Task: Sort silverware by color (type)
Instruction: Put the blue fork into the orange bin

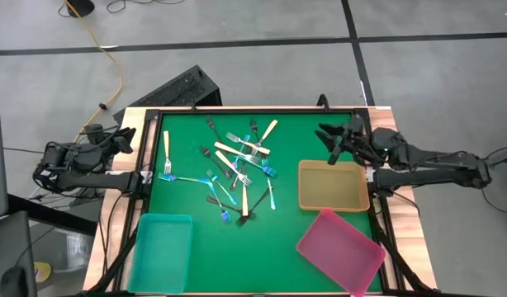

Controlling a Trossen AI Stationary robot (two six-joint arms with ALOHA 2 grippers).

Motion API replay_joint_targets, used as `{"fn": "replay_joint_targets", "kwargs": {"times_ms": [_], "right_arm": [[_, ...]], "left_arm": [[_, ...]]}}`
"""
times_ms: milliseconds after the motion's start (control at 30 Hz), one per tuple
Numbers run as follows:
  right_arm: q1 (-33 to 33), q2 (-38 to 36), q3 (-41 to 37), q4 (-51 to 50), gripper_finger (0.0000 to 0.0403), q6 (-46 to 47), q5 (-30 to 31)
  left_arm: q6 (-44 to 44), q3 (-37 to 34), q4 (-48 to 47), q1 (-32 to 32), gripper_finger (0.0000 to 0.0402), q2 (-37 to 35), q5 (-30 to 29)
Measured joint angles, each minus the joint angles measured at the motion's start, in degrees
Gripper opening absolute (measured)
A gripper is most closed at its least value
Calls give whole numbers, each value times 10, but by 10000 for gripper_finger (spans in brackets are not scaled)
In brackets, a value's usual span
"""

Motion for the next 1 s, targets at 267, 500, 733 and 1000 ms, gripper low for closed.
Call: {"fn": "replay_joint_targets", "kwargs": {"times_ms": [267, 500, 733, 1000], "right_arm": [[2, 60, 0, 39, 169, 4, -44], [12, 97, 0, 59, 169, 4, -44], [12, 128, 0, 61, 169, 4, -44], [11, 165, 0, 81, 169, 4, -43]], "left_arm": [[0, 0, 2, 0, 158, 0, -1], [0, 0, 3, 0, 158, 0, -23], [0, 0, 2, 0, 158, 0, -24], [0, 0, 2, 0, 158, 0, -24]]}}
